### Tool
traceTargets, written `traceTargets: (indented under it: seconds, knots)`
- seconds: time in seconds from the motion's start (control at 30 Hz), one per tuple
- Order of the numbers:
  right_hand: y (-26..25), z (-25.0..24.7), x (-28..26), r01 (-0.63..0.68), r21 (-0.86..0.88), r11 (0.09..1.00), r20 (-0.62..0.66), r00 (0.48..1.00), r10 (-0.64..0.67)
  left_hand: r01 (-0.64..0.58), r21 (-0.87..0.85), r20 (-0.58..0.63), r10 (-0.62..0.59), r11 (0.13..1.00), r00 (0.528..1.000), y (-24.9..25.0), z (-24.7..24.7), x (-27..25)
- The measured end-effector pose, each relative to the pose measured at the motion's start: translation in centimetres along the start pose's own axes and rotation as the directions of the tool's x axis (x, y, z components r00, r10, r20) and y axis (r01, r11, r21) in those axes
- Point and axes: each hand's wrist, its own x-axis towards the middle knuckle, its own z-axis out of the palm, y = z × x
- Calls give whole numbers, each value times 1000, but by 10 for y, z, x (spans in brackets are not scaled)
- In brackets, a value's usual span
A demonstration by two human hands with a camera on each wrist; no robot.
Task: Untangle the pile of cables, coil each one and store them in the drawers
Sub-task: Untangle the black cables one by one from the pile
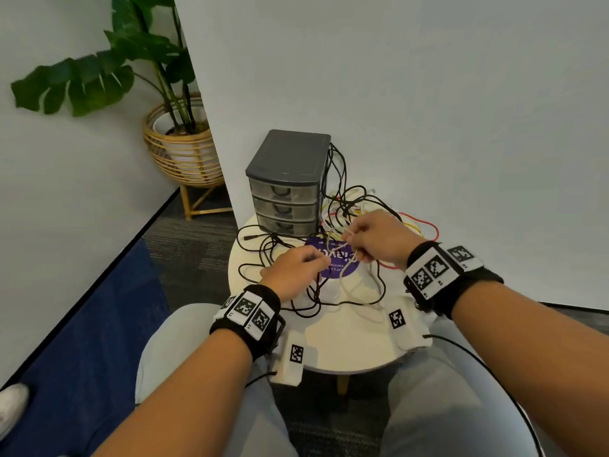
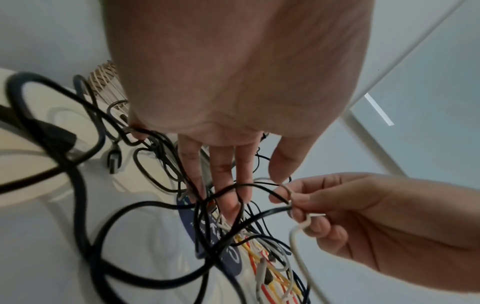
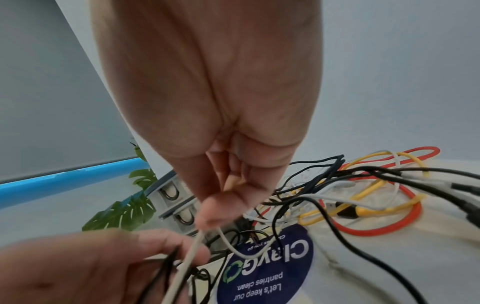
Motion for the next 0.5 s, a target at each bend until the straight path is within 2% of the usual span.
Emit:
traceTargets:
  seconds: [0.1, 0.33, 0.43, 0.5]
  knots:
    - [-10, -14, 5, 30, 38, 999, -136, 990, -25, -11, 3, -3, 11, 1000, 1000, 1, 1, -2]
    - [-25, -52, 13, 65, -64, 996, -260, 962, -79, -69, -46, -9, 69, 997, 998, 3, -3, -4]
    - [-26, -58, 16, 69, -98, 993, -287, 953, -94, -100, -126, -17, 99, 987, 995, 6, -6, -6]
    - [-18, -50, 15, 57, -161, 985, -234, 968, -94, -118, -181, -44, 111, 976, 993, 7, -8, -7]
